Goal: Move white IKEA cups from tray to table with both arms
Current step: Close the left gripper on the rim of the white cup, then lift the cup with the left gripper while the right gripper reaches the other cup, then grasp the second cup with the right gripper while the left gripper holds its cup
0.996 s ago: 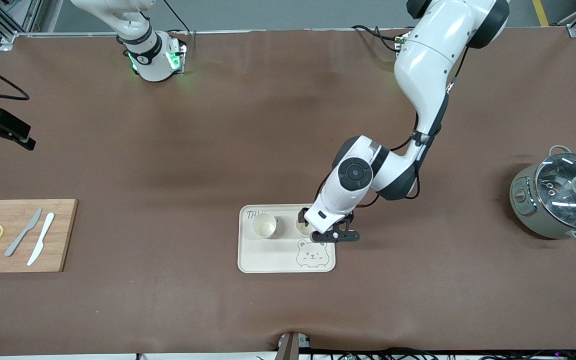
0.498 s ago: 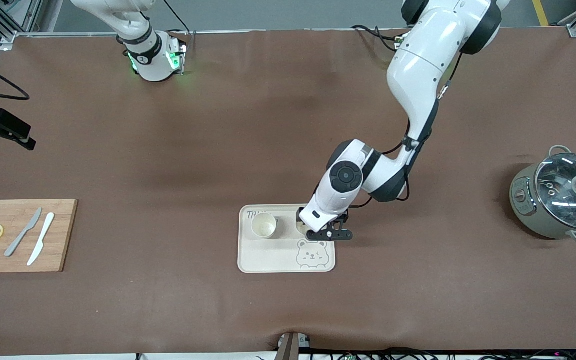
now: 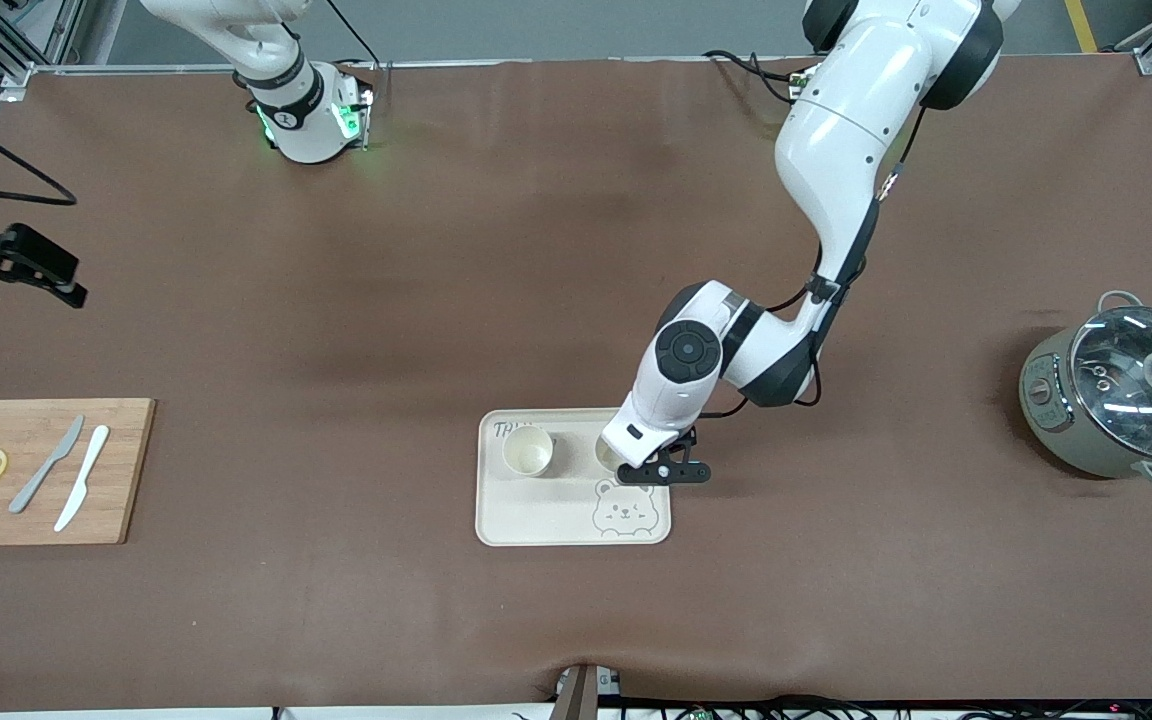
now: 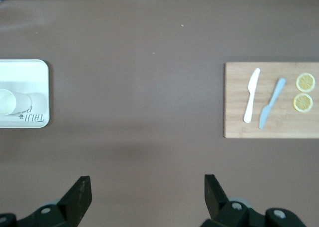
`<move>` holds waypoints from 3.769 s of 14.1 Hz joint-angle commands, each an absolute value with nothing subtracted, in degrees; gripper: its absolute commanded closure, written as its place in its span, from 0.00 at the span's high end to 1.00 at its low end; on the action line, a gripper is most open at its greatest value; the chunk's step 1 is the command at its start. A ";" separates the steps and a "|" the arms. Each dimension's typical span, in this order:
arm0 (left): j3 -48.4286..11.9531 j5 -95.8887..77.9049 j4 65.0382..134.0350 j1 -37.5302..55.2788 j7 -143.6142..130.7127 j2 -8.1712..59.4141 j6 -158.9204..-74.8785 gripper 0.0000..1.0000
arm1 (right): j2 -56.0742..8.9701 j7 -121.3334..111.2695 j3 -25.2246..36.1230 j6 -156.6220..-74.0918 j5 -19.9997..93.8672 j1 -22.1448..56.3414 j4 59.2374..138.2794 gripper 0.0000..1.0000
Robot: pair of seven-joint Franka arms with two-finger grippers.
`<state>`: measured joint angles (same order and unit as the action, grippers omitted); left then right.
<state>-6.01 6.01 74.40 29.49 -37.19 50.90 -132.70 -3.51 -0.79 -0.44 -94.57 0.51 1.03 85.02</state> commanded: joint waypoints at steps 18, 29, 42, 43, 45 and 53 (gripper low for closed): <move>-5.71 -6.31 112.22 -0.06 13.30 6.87 -117.60 0.00 | -28.81 22.24 -0.18 -117.51 6.24 23.29 82.89 1.00; -5.71 -7.82 121.73 -3.95 20.74 17.83 -143.43 0.00 | -39.98 25.58 -0.18 -128.22 6.50 28.29 79.37 1.00; -6.77 -8.44 122.43 -3.52 19.78 21.97 -148.52 0.00 | -45.79 25.31 0.09 -130.43 5.98 29.79 76.38 1.00; -7.29 -8.52 122.52 -3.52 19.69 22.32 -149.49 0.00 | -46.14 25.31 0.09 -130.43 5.63 29.79 76.38 1.00; -7.47 -8.61 122.96 -3.60 19.60 22.15 -149.68 0.00 | -46.49 25.31 0.09 -130.52 5.54 29.79 76.38 1.00; -7.56 -8.17 122.70 -3.08 20.48 23.03 -149.77 1.00 | -48.86 25.31 0.09 -133.06 5.19 30.15 76.38 1.00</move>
<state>-7.44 -6.69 122.32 -3.33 19.19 23.05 -148.65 -46.84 24.27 -0.40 -132.32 6.46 29.27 78.39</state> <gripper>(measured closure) 0.819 0.000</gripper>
